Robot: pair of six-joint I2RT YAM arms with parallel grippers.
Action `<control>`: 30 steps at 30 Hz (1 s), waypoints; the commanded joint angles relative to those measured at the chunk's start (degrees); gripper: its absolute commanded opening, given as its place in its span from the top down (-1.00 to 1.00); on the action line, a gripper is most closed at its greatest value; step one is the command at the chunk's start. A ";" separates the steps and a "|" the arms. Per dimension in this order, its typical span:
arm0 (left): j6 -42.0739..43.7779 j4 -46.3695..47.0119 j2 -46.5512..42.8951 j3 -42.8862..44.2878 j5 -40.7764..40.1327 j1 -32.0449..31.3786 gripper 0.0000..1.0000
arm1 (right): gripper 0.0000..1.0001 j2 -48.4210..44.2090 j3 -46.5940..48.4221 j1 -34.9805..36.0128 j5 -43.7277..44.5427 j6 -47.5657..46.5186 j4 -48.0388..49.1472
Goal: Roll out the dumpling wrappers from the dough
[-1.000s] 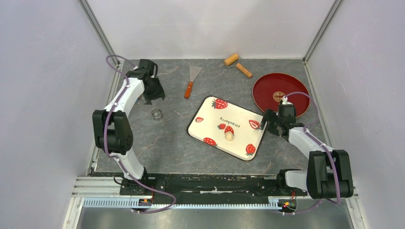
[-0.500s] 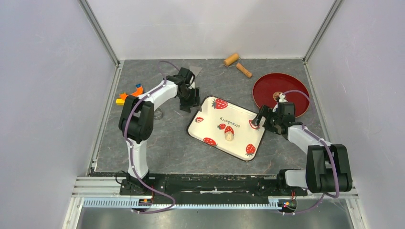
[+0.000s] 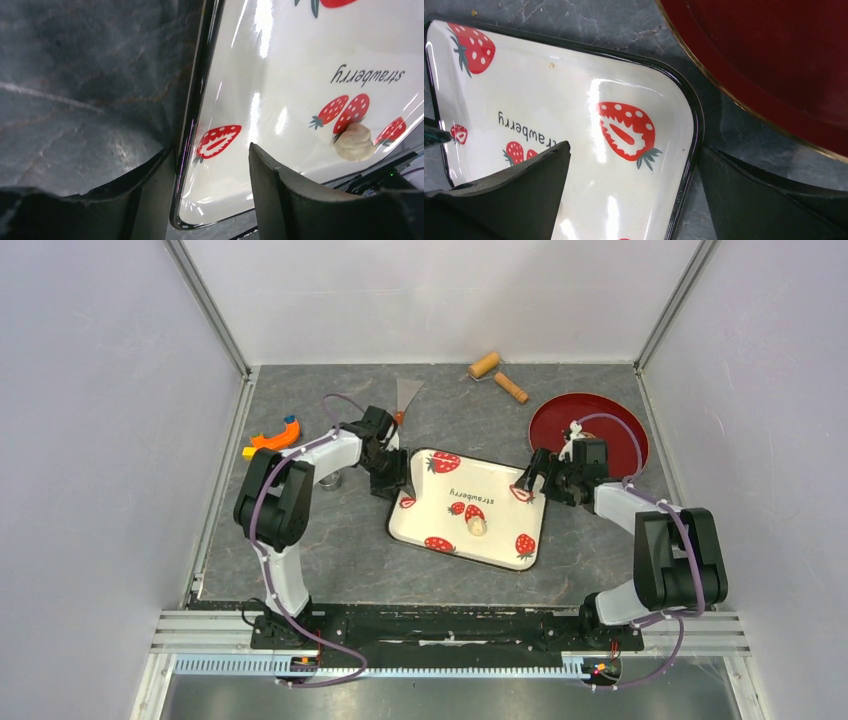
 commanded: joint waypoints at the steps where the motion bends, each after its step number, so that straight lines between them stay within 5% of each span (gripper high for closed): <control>1: -4.34 3.97 -7.25 -6.72 2.94 -0.10 -0.20 | -0.96 5.46 0.48 2.01 -1.28 -2.04 -10.48; 15: -12.87 10.72 -23.36 -26.82 3.19 -1.78 -0.16 | -0.96 4.98 0.37 2.48 2.05 -5.44 -13.99; 19: -15.42 13.09 -26.09 -29.47 3.80 -3.35 0.14 | -0.96 5.42 0.44 2.81 1.35 -5.76 -13.62; 30: -18.25 12.08 -33.23 -35.12 0.88 -8.00 0.41 | -0.96 4.30 0.01 3.64 1.08 -7.01 -14.55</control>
